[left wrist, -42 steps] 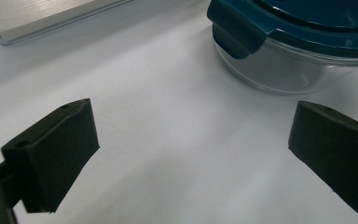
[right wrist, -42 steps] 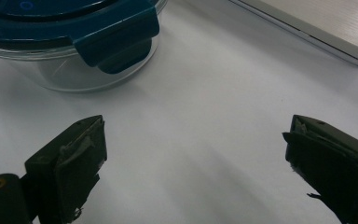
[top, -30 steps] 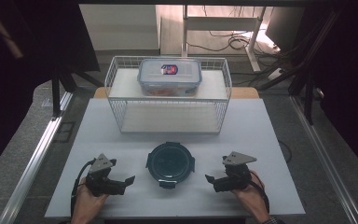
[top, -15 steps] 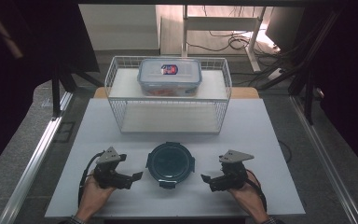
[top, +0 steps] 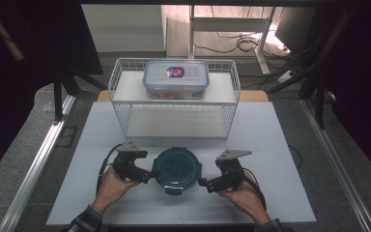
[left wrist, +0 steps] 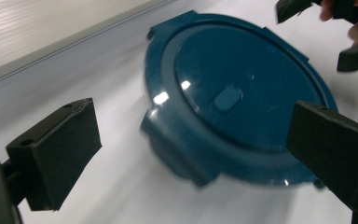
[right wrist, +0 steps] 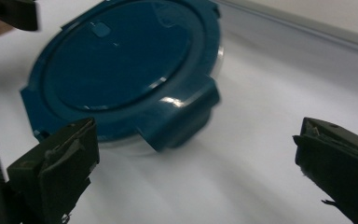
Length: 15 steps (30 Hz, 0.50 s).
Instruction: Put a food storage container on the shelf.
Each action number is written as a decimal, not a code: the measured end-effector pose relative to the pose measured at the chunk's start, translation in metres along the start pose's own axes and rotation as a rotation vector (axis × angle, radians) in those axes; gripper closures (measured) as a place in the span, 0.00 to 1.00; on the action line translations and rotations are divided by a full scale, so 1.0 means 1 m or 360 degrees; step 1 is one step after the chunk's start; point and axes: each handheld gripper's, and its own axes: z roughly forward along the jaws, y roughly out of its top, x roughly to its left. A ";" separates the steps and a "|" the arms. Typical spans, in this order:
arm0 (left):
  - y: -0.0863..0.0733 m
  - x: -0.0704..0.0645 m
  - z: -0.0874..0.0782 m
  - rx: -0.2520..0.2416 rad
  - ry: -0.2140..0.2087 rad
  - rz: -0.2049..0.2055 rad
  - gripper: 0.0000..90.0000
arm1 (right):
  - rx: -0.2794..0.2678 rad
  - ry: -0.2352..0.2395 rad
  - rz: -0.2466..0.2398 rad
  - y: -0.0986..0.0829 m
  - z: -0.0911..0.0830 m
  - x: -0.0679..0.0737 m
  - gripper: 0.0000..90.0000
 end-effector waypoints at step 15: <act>-0.017 0.018 0.014 0.0164 -0.0345 -0.0248 0.20 | 0.0206 0.0438 0.0310 0.012 0.038 -0.010 0.19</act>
